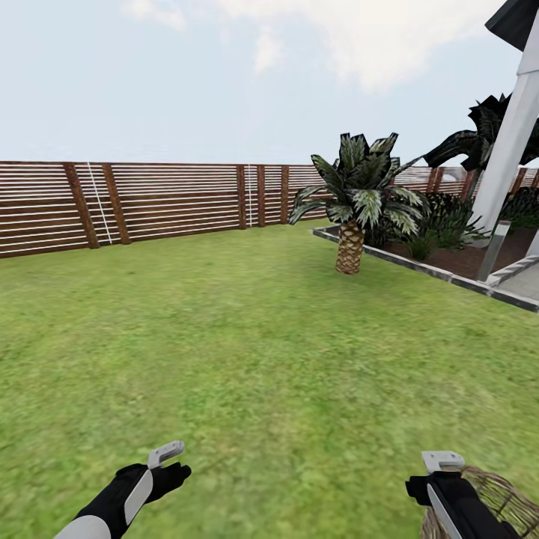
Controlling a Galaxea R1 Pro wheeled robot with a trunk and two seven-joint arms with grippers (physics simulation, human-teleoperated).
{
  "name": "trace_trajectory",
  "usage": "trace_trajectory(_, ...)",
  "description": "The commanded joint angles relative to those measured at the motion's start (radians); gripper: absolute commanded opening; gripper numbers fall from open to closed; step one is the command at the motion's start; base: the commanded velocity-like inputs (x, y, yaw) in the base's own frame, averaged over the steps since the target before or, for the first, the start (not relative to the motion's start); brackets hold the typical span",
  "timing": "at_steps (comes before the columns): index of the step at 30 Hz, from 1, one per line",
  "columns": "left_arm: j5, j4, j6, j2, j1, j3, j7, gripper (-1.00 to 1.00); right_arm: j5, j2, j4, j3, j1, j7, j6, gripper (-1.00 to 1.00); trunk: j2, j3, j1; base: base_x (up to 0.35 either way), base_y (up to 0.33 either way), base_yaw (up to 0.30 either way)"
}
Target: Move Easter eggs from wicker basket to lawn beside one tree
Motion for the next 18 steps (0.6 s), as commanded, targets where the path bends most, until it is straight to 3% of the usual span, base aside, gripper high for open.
trace_trajectory(1,0.004,-0.002,0.007,-0.001,0.0,0.006,-0.002,1.0,-0.002,0.0,-0.001,0.001,0.0,-0.004,0.005,1.0,-0.008,-0.004,0.004,0.0,0.0,0.0)
trace_trajectory(18,0.004,-0.001,0.007,-0.001,0.0,0.006,-0.002,1.0,-0.002,0.002,-0.001,0.001,0.0,-0.004,0.005,1.0,-0.127,-0.058,0.069,0.0,0.0,0.0)
